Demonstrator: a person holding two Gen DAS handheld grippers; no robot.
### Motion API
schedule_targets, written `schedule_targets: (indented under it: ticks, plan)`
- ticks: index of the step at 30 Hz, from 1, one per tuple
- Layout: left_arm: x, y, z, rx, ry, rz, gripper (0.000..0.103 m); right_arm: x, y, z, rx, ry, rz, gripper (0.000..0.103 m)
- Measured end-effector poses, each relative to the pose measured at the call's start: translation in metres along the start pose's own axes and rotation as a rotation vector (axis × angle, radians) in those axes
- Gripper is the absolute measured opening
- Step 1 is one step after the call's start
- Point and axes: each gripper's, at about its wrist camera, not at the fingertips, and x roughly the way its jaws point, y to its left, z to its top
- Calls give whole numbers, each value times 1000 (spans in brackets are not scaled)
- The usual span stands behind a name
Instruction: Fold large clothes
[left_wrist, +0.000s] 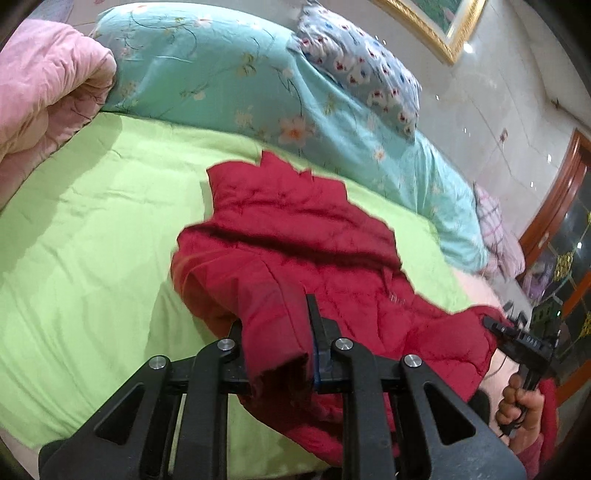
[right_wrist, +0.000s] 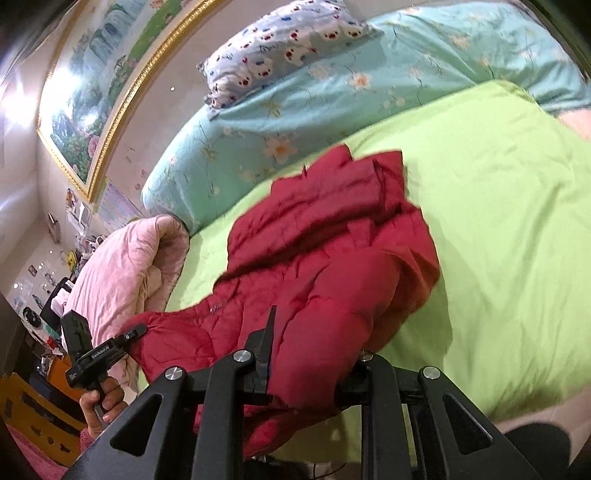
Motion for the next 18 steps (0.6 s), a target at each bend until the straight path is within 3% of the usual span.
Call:
schedule_targets:
  ticks: [13,18]
  plan:
    - [32,-16,74,49,-93,35,16,34,19,79,-80,-92,1,19]
    - [52,-16,100,59,-119,77,16,53,16,111,-74,-122,-37,19]
